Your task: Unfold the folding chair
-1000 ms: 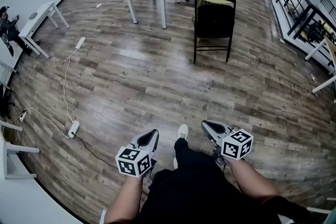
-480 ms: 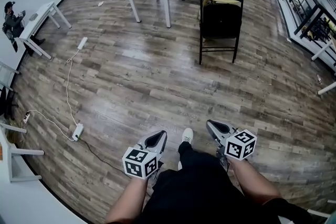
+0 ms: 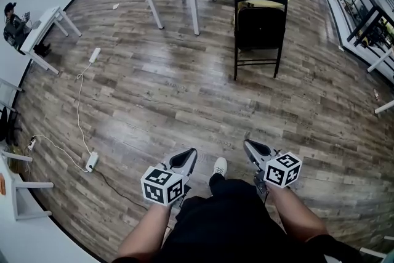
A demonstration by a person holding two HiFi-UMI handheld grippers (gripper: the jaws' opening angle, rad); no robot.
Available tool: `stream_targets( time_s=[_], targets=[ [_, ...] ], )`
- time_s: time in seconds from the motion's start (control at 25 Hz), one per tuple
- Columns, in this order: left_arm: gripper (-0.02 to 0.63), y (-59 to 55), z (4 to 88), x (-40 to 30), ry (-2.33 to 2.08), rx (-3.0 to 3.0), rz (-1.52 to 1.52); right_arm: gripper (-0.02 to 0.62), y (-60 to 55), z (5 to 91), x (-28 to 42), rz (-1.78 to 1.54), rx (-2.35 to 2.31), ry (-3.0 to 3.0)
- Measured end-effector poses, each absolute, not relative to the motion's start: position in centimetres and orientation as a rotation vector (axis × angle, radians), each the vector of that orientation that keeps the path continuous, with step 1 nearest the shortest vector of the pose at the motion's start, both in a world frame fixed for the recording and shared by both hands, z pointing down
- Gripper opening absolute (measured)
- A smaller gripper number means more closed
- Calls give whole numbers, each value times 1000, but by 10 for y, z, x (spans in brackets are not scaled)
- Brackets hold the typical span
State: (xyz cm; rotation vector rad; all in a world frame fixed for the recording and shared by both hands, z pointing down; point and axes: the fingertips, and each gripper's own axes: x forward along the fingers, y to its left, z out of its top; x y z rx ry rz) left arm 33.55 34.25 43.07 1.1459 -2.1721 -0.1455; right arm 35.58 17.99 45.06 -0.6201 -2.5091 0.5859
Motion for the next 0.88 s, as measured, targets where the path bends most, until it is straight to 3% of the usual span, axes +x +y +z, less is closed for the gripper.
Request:
stream_targets(
  time_s=[0.4, 0.88],
  targets=[
    [8, 325, 420, 262, -2115, 1101, -401, 7, 147, 440, 297, 587, -591, -2576],
    [8, 312, 424, 221, -2207, 1133, -203, 7, 123, 442, 264, 582, -537, -2606]
  ],
)
